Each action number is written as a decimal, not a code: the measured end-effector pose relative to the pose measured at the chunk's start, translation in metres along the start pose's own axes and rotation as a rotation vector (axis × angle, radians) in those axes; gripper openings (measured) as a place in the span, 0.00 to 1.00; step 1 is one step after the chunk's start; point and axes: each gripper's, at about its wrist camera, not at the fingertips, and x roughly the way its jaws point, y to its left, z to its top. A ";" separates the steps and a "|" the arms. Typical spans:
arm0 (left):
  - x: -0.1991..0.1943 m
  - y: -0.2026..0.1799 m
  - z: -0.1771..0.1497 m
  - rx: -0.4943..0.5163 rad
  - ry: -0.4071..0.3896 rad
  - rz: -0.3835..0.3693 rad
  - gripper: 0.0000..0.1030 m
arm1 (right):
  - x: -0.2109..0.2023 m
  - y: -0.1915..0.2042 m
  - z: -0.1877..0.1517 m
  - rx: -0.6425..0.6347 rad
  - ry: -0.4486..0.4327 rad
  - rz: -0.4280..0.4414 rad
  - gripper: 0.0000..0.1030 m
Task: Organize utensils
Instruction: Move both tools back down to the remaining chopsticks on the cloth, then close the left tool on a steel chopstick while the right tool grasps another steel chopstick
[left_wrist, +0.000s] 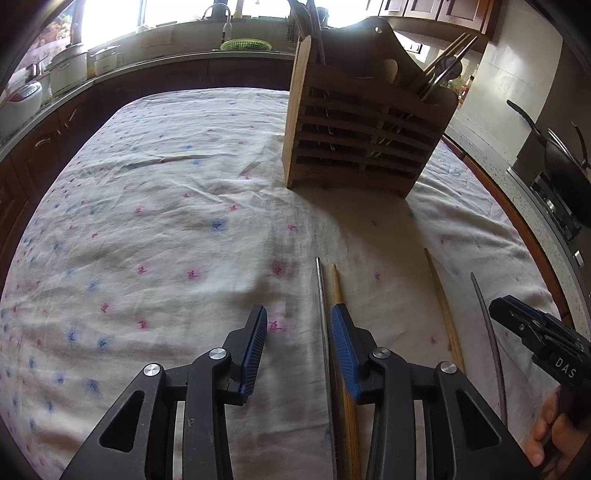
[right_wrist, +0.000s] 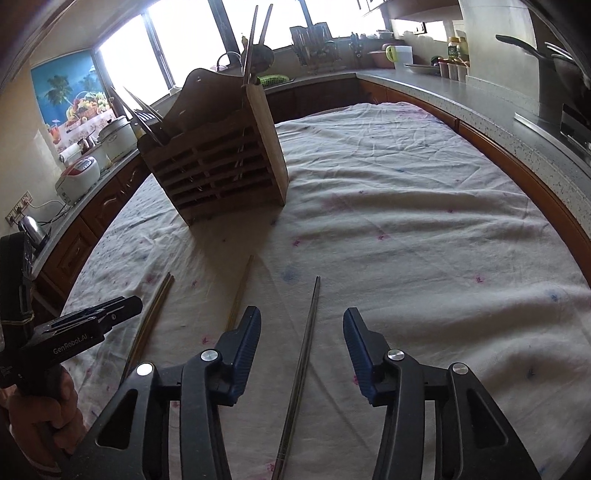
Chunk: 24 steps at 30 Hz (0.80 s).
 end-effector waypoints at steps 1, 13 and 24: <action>0.003 -0.002 0.000 0.008 0.008 0.003 0.32 | 0.003 -0.001 0.000 0.001 0.011 -0.004 0.42; 0.017 -0.024 0.007 0.113 0.004 0.074 0.23 | 0.024 0.008 0.006 -0.070 0.044 -0.057 0.26; 0.014 -0.012 0.010 0.070 0.008 -0.007 0.03 | 0.028 0.011 0.010 -0.106 0.049 -0.060 0.05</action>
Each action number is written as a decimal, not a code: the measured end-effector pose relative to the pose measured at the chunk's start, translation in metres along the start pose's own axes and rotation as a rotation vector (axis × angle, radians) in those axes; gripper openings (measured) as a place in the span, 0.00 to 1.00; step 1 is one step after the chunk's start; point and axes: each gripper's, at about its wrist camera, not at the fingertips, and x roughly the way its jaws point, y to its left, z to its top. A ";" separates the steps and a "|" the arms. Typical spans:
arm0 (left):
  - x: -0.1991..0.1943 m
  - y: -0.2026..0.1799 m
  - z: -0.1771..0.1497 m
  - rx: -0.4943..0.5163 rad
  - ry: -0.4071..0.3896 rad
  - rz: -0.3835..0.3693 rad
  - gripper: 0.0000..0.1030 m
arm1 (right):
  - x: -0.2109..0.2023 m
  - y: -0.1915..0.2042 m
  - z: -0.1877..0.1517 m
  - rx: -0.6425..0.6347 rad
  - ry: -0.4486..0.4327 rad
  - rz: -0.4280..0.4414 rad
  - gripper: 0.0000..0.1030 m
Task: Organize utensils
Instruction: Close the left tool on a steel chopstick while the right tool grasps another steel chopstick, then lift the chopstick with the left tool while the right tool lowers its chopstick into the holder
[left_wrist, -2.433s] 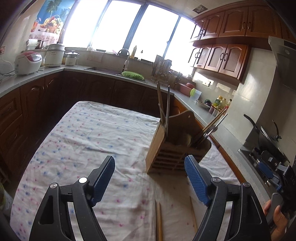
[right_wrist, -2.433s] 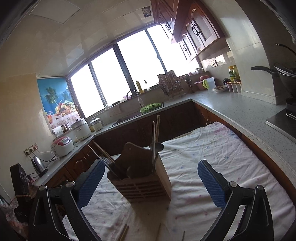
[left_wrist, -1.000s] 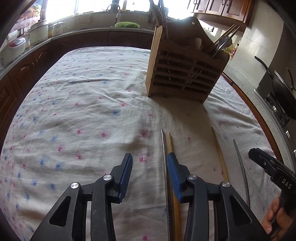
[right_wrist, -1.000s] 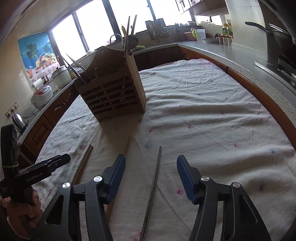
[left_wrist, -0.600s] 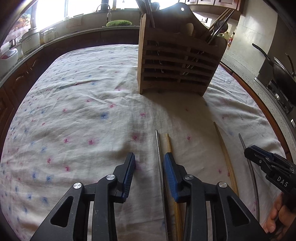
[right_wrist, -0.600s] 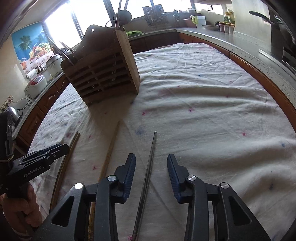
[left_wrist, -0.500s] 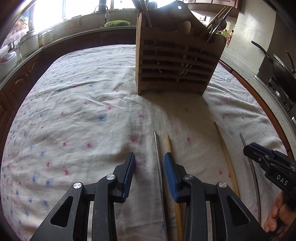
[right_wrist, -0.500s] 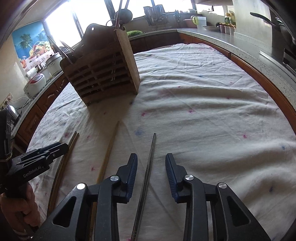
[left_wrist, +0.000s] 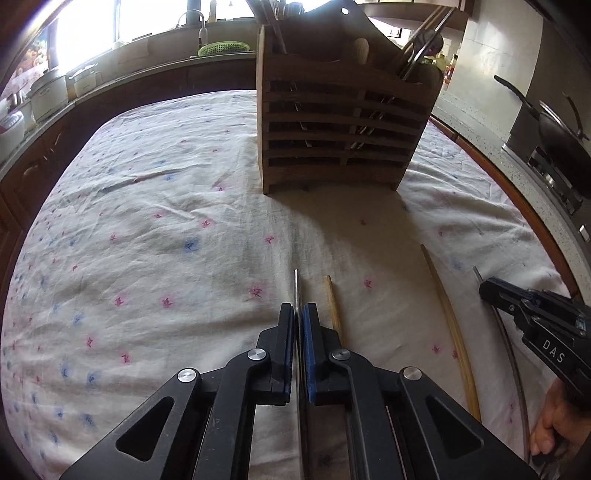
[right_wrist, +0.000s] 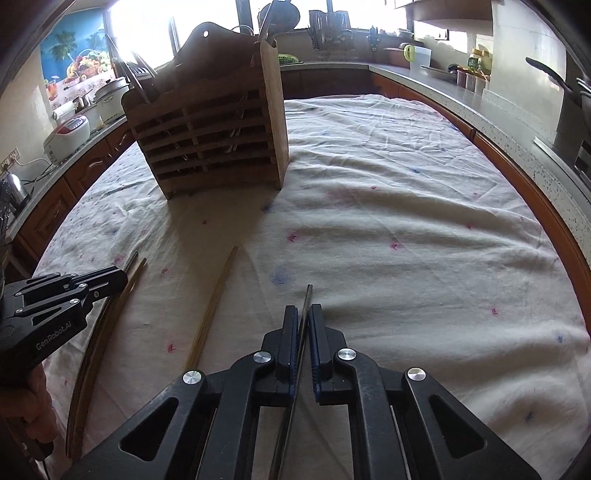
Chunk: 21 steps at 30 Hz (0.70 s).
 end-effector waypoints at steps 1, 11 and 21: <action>-0.003 0.004 0.000 -0.017 -0.005 -0.018 0.03 | -0.002 -0.002 0.000 0.016 -0.001 0.019 0.05; -0.066 0.018 -0.002 -0.070 -0.115 -0.121 0.03 | -0.051 -0.004 0.012 0.065 -0.115 0.115 0.04; -0.146 0.030 -0.006 -0.088 -0.279 -0.192 0.03 | -0.125 0.005 0.038 0.063 -0.306 0.166 0.04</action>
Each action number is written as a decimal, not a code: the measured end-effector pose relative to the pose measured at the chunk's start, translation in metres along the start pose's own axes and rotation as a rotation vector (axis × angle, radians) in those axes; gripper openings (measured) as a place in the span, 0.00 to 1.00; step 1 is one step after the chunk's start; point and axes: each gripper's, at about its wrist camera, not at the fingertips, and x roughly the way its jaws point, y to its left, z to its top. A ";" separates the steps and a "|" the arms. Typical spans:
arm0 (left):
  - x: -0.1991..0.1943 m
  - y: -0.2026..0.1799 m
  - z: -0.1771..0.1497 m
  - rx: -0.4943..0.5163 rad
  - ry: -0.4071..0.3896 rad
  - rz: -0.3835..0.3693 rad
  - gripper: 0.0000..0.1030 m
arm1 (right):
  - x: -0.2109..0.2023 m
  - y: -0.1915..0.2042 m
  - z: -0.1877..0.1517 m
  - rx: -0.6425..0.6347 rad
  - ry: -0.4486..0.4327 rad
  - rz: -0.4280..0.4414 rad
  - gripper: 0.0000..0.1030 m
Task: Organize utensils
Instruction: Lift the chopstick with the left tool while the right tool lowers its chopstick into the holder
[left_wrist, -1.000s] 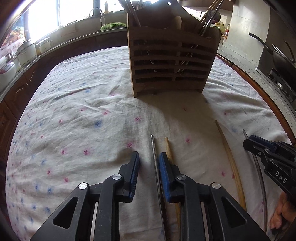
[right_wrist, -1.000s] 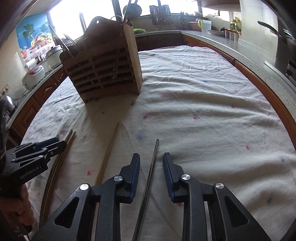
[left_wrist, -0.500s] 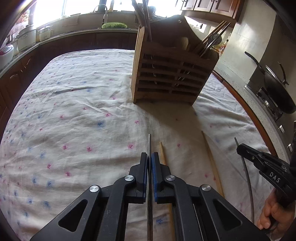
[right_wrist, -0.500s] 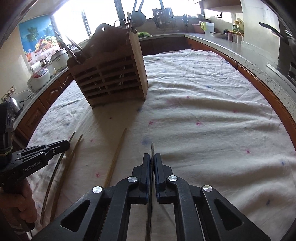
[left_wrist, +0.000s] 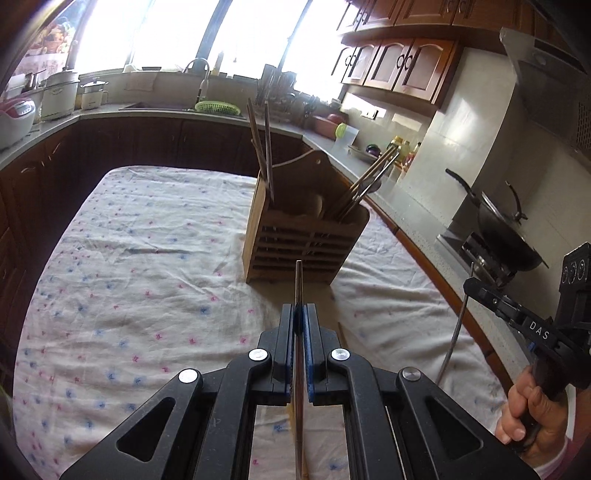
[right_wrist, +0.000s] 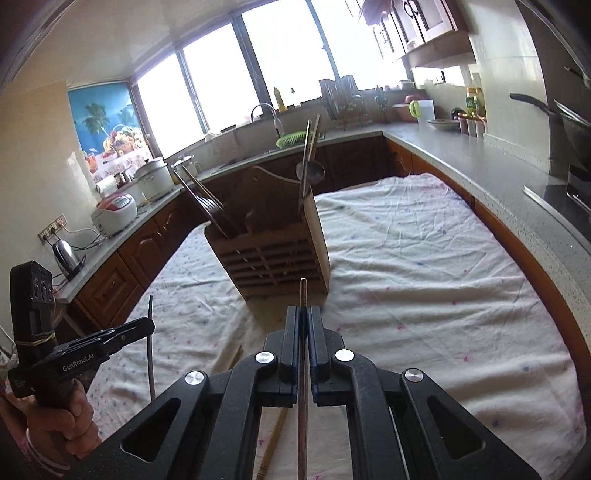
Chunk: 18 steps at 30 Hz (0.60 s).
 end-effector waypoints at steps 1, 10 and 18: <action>-0.007 -0.001 0.001 0.004 -0.013 -0.002 0.03 | -0.005 0.002 0.005 -0.003 -0.018 0.003 0.04; -0.034 -0.002 0.006 0.015 -0.080 -0.005 0.03 | -0.023 0.010 0.032 -0.014 -0.113 0.022 0.04; -0.036 -0.001 0.012 0.013 -0.097 0.001 0.03 | -0.023 0.010 0.035 -0.013 -0.119 0.033 0.04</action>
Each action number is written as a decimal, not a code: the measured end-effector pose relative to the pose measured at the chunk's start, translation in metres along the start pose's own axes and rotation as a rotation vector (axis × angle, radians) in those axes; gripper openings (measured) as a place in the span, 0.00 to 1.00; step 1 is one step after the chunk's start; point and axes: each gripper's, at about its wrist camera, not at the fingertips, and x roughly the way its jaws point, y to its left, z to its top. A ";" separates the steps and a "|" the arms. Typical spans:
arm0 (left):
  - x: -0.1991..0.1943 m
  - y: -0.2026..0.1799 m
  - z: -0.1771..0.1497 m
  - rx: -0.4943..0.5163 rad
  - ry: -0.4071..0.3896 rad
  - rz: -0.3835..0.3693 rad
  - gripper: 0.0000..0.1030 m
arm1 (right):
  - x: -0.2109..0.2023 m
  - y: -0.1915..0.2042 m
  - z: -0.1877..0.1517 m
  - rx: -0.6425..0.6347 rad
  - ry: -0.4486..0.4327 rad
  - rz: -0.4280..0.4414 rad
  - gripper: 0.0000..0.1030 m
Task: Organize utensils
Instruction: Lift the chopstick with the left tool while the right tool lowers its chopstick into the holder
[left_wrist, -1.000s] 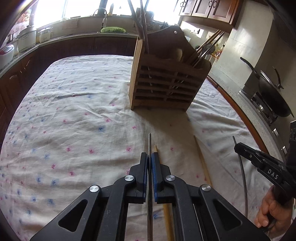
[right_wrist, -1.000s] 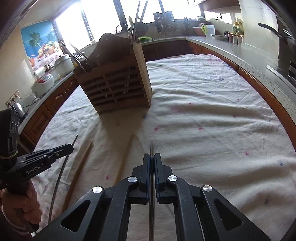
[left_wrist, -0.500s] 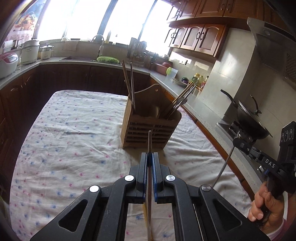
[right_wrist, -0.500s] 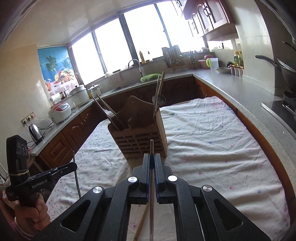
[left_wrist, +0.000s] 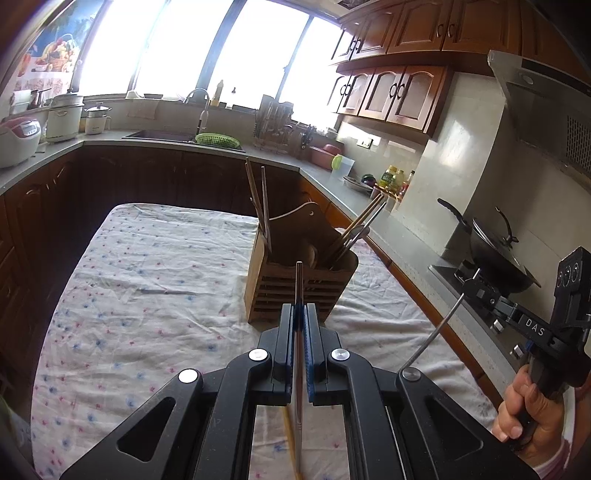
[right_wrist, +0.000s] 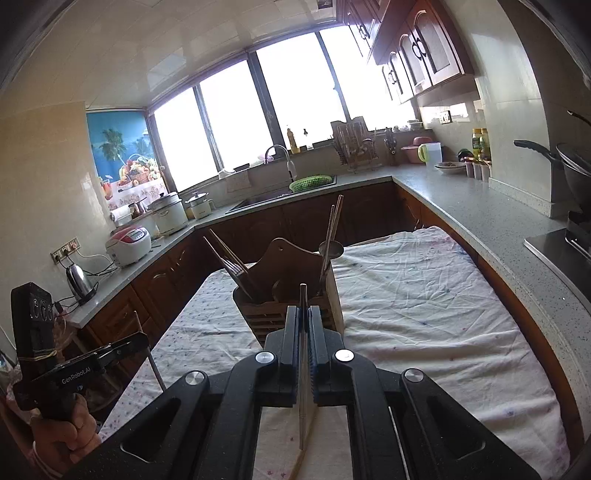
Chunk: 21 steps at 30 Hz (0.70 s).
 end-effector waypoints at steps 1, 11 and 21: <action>0.000 0.000 0.001 0.000 0.000 0.000 0.03 | 0.000 0.000 0.000 0.001 0.001 0.000 0.04; 0.004 0.000 0.008 0.004 -0.012 0.001 0.03 | -0.001 -0.002 0.003 0.009 -0.007 0.000 0.04; 0.008 0.001 0.032 0.013 -0.066 0.005 0.03 | 0.005 -0.001 0.023 0.004 -0.043 0.011 0.04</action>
